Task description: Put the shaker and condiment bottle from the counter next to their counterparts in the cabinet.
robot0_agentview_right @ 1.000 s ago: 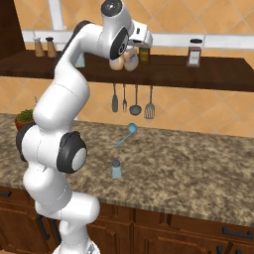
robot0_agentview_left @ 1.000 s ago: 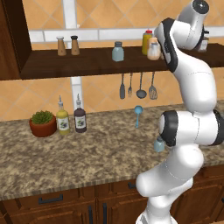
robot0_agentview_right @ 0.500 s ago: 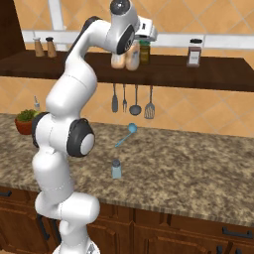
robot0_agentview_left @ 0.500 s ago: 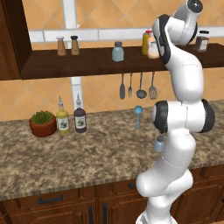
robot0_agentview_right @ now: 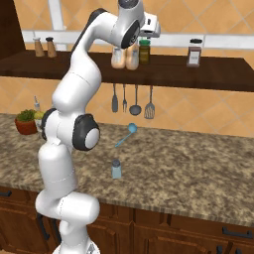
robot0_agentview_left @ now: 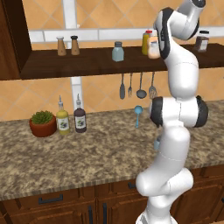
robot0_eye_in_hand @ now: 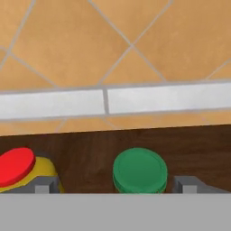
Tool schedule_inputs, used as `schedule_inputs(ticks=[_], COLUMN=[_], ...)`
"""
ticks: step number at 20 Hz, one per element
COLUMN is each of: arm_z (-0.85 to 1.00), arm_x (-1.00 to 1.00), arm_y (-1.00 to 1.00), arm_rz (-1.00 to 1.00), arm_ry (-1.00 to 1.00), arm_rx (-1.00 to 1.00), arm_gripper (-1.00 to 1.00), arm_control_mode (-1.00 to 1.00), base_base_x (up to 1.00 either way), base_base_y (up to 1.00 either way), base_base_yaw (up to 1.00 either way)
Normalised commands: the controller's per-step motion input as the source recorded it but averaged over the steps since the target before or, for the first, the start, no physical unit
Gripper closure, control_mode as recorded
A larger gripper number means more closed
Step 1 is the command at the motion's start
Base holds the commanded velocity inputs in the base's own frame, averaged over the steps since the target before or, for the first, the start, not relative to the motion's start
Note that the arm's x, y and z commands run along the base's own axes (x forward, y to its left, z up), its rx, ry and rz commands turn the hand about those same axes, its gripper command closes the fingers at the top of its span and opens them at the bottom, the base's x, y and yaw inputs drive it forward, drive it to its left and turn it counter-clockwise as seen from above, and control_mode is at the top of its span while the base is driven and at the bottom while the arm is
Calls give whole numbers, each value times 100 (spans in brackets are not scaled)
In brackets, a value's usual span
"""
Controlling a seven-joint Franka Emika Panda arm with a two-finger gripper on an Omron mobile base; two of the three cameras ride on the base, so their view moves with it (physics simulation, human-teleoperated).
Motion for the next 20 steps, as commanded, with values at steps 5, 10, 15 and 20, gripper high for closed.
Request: schedule_inputs(ticks=[5,10,15,20], arm_z=[7,23,7,-19], arm_x=[13,-41,-93,-100], arm_y=[0,-8,-9,0], arm_rz=[2,3,4,2], arm_ry=[-3,-18,-22,-25], arm_rx=[0,0,0,0], arm_gripper=[-100,-100,-100,-100], arm_control_mode=[-100,-100,-100,-100], base_base_x=[0,0,0,0], base_base_y=[0,0,0,0], base_base_yaw=[0,0,0,0])
